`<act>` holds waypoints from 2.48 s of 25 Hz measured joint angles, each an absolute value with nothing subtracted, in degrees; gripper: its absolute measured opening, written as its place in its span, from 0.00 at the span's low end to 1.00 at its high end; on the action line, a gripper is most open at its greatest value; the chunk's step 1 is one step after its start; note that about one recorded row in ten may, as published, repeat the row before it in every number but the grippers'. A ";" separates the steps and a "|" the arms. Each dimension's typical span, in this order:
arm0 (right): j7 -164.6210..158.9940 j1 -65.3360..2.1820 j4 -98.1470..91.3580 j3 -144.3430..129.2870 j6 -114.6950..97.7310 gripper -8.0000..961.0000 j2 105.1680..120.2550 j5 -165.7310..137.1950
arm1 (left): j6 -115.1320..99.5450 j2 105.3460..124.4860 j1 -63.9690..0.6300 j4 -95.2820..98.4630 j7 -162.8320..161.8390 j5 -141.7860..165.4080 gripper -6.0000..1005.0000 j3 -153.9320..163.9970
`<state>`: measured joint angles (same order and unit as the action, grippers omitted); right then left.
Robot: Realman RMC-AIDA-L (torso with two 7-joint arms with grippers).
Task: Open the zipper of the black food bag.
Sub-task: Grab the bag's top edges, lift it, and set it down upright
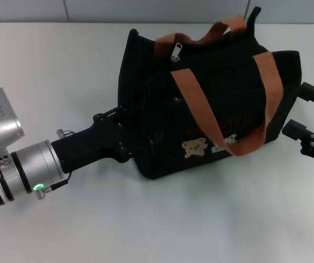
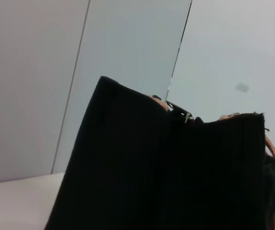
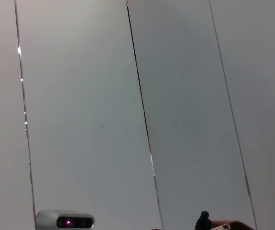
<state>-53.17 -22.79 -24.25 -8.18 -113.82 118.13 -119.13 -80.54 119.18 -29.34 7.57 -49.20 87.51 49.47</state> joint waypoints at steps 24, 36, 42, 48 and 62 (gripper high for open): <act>-53.17 -22.58 -23.72 -8.18 -111.36 0.84 118.17 -117.73 | -82.52 118.96 -28.39 9.49 -48.27 87.19 0.19 49.36; -54.93 -22.18 -20.61 -8.21 -107.73 0.83 118.22 -115.14 | -88.42 118.40 -21.52 21.06 -43.26 87.10 0.08 45.40; -55.25 -25.19 -17.28 -9.30 -103.32 0.83 119.00 -114.83 | -91.82 118.12 -20.64 29.23 -42.95 87.11 0.08 44.76; -55.17 -33.08 -6.39 -16.87 -92.36 0.83 119.37 -115.19 | -97.02 117.88 -20.66 39.08 -43.01 87.11 0.08 44.66; -54.57 -37.22 1.33 -22.79 -87.49 0.82 119.40 -115.31 | -100.10 118.37 -21.17 39.68 -37.18 87.38 0.08 45.42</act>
